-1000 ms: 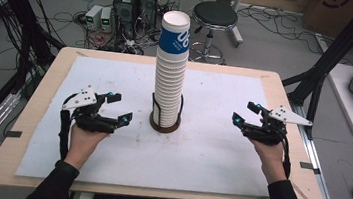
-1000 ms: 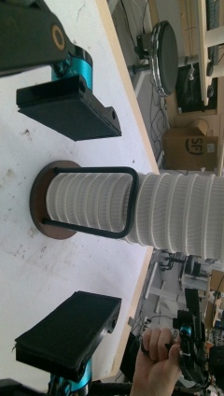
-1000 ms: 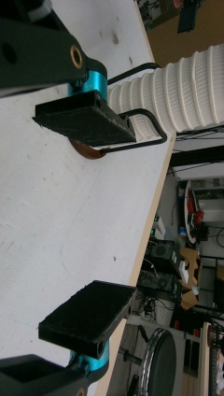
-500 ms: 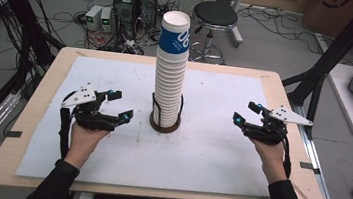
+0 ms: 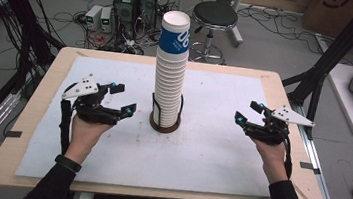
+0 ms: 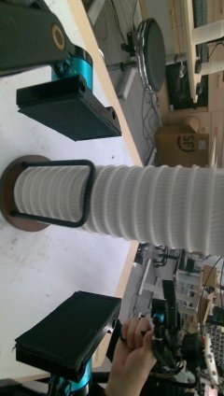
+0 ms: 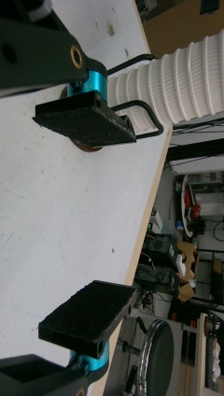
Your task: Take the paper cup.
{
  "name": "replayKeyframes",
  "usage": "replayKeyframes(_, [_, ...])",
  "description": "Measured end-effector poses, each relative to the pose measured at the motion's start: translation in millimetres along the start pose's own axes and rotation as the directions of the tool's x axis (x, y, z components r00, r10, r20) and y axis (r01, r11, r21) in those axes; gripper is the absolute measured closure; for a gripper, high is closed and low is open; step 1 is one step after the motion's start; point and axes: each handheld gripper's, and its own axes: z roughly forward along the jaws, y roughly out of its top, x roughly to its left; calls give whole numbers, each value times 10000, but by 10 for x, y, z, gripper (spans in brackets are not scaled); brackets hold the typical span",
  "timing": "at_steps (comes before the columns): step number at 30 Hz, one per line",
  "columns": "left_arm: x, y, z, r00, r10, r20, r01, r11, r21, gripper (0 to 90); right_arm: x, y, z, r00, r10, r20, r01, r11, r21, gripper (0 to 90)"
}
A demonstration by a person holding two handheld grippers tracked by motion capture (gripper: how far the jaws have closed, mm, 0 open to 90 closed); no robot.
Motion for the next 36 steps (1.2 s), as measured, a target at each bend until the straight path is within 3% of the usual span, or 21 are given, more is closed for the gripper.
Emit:
replayKeyframes(9, [53,200,105,9995,-192,255,201,9992,-357,120,-3,7,11,10000,-24,-50,24,10000,-60,232])
replayKeyframes(19, [67,449,300,9991,-20,426,28,9998,-181,74,5,5,21,10000,-18,-80,18,10000,-13,232])
replayKeyframes(31, [91,700,546,9965,-153,827,176,9995,-272,74,16,1,37,9999,-20,-138,21,10000,57,231])
replayKeyframes(36, [67,855,654,9953,45,966,-21,9997,-245,74,24,0,42,9998,-15,-192,16,10000,91,231])
